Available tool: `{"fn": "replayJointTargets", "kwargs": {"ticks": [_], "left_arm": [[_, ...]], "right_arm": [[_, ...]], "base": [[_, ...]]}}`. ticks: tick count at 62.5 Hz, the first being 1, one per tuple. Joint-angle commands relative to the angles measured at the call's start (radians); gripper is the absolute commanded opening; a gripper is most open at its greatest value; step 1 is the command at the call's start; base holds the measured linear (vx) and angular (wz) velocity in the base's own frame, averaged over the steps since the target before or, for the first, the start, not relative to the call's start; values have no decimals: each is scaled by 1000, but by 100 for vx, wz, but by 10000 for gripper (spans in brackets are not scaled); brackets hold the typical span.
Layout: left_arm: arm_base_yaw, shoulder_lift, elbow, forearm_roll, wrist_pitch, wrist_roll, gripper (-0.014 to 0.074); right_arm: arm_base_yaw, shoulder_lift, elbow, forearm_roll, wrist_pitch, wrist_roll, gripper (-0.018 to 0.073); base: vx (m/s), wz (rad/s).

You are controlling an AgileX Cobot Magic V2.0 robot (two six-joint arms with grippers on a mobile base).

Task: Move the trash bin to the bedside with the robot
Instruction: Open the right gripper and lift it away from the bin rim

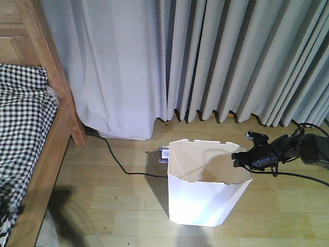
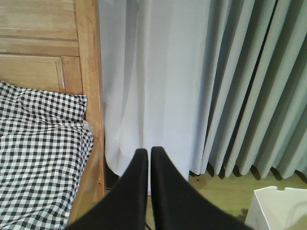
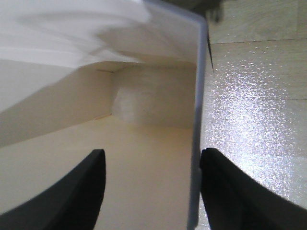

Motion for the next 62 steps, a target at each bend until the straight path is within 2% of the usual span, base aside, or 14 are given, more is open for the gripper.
{"fn": "replayJointTargets", "kwargs": {"ticks": [1, 6, 14, 23, 35, 42, 51, 62], "left_arm": [[0, -15, 12, -4, -69, -6, -6], [0, -15, 12, -4, -69, -6, -6], [0, -15, 12, -4, -69, -6, -6], [0, -15, 12, -4, -69, -6, -6], [0, -15, 12, -4, -69, -6, -6], [0, -15, 12, -4, -69, -6, -6], [0, -15, 12, -4, -69, -6, -6], [0, -15, 12, -4, -69, -6, -6]], "right_arm": [[2, -74, -16, -4, -2, 34, 426], [2, -84, -16, -36, -15, 88, 426], [2, -122, 22, -143, -55, 170, 426], [2, -231, 204, -232, -234, 240, 426], [4, -424, 485, -239, -314, 149, 426], [5, -577, 654, -239, -371, 109, 426], [5, -826, 839, -240, -391, 8, 426], [5, -1122, 983, -238, -381, 3, 426]], "base": [[0, 0], [0, 0], [0, 0], [0, 0], [0, 0], [0, 0], [0, 0], [0, 0]]}}
